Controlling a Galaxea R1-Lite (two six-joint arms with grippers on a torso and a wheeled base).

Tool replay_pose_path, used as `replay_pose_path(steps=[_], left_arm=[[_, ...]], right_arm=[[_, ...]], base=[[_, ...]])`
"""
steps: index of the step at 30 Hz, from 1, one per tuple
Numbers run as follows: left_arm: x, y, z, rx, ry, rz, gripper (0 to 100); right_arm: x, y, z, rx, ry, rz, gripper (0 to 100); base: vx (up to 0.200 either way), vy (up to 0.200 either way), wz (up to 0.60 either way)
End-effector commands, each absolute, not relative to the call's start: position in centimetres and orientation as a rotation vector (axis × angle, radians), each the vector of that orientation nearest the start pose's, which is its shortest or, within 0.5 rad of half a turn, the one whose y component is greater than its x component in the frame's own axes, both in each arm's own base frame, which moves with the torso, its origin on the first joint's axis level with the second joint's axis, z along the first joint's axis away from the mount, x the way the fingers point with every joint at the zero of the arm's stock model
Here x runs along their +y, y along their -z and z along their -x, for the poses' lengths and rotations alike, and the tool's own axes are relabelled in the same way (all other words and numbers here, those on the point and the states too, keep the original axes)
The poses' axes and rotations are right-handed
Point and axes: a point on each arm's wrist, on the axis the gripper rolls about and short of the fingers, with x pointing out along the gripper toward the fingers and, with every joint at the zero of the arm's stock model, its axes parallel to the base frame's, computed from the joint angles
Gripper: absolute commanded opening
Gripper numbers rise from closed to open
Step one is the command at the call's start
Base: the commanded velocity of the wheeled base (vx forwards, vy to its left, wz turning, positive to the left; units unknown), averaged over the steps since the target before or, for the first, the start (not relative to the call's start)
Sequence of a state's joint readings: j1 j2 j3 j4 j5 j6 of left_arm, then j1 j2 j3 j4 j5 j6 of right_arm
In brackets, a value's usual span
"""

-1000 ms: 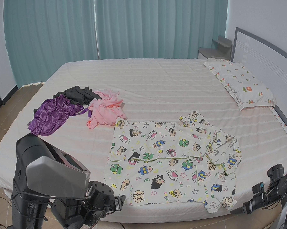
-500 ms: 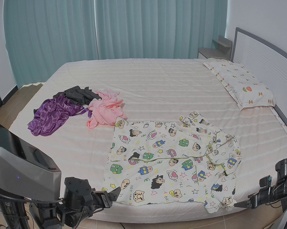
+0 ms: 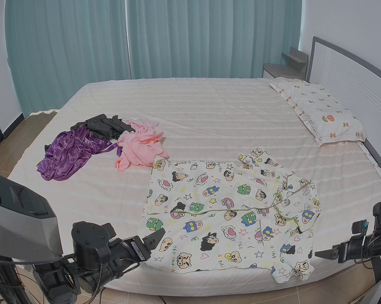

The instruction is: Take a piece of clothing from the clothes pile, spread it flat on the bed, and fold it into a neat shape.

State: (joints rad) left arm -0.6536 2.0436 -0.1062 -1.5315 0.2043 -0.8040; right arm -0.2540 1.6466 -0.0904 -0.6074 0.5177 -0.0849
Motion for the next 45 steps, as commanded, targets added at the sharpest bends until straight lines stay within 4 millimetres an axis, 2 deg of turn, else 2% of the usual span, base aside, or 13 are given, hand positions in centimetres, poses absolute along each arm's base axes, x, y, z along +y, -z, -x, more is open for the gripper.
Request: replay_pose_path(steps=[1,7,19,31,40,45], left_arm=[[-14.1,-4.24,-19.74,0.499,0.266,0.666,100],[-14.08,-4.09,-19.78,0.504,0.262,0.666,100],[-14.29,-3.72,-19.94,0.515,0.255,0.676,100],[-14.56,-3.3,-19.87,0.529,0.255,0.663,100],[-14.43,-3.51,-19.84,0.522,0.249,0.68,100],[-14.46,-3.4,-19.75,0.529,0.253,0.674,100]], right_arm=[[-2.44,-7.59,-17.09,0.719,-0.278,-0.329,100],[-2.3,-7.64,-17.57,0.723,-0.282,-0.348,100],[-2.26,-7.09,-17.7,0.754,-0.285,-0.355,100],[-2.25,-7.27,-17.79,0.742,-0.287,-0.35,100],[-2.22,-7.24,-17.75,0.746,-0.288,-0.351,100],[-1.97,-7.22,-17.76,0.749,-0.299,-0.347,100]], base=[[0.2,0.0,0.0],[0.2,0.0,0.0],[0.0,0.0,0.0],[0.0,-0.2,0.0],[0.0,0.0,0.0],[0.2,0.0,0.0]])
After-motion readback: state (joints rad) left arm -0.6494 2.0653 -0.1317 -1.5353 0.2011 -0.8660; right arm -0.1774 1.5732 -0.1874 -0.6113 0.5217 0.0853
